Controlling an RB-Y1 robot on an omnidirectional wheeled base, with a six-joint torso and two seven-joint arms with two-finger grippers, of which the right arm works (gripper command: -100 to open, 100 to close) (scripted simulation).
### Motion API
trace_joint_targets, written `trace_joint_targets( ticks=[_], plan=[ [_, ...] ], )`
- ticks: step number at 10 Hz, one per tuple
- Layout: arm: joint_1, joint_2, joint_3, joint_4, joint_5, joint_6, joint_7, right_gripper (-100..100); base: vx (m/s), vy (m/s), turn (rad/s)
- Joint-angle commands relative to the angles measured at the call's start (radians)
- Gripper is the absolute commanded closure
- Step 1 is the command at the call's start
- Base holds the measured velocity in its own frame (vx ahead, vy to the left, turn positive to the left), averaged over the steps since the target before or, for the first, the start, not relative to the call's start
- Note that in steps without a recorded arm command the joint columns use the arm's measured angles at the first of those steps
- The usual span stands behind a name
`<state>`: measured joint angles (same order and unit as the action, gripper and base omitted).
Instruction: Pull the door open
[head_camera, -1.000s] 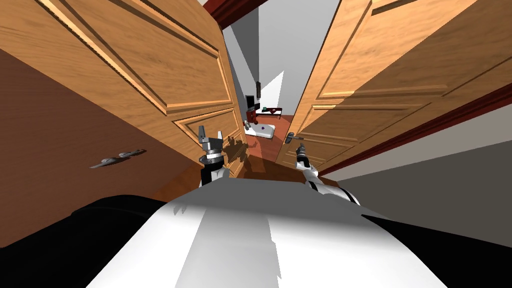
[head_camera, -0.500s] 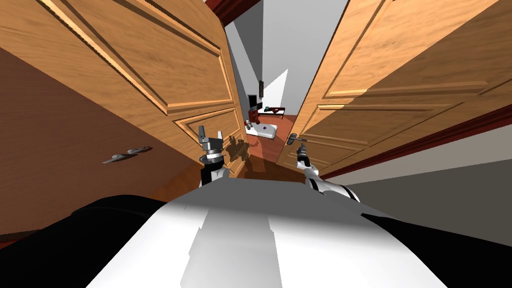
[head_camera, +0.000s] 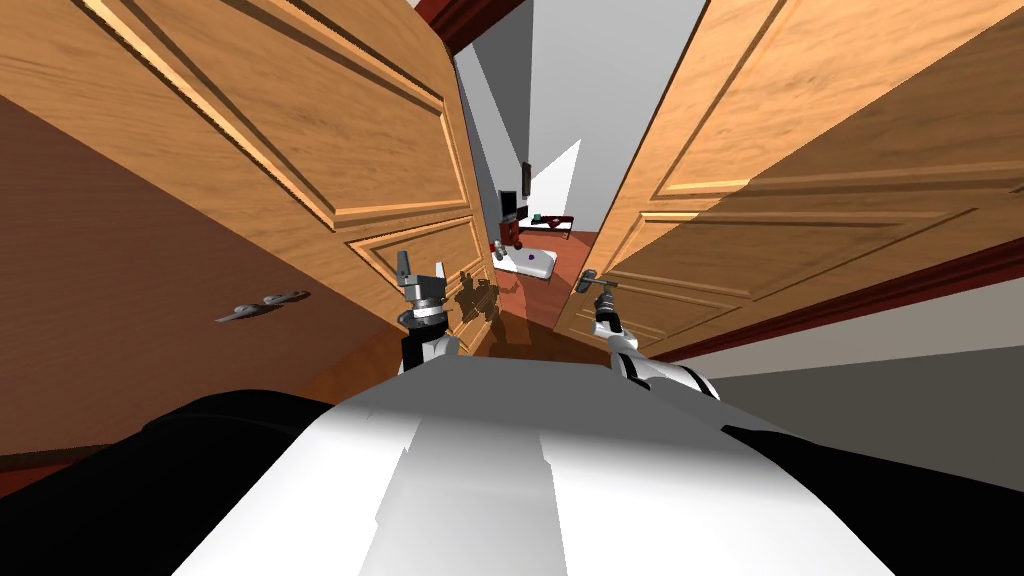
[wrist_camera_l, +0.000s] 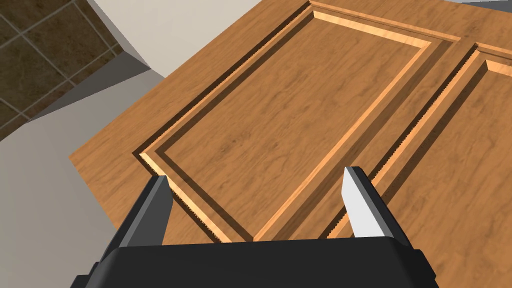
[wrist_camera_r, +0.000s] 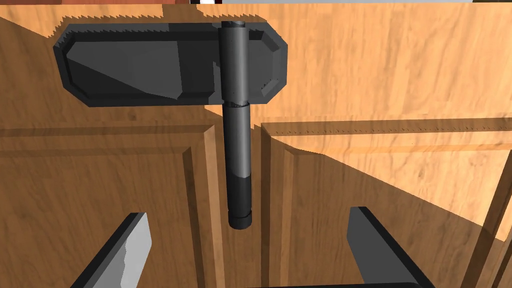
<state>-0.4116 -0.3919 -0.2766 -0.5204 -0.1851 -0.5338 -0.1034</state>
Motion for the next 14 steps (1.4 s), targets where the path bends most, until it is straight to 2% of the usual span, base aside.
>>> trace_joint_targets(
  ticks=[1,8,9,14],
  plan=[
    [-0.002,-0.001,-0.002,0.004,-0.001,-0.002,0.001,-100,0.173,-0.067,0.025],
    [-0.001,-0.004,-0.012,0.008,-0.005,-0.004,0.006,-100,0.178,-0.079,0.023],
    [-0.001,-0.004,-0.012,0.008,-0.005,-0.004,0.006,100,-0.010,0.002,-0.004],
    [-0.001,-0.004,-0.012,0.008,-0.005,-0.004,0.006,100,-0.016,0.006,0.000]
  ],
)
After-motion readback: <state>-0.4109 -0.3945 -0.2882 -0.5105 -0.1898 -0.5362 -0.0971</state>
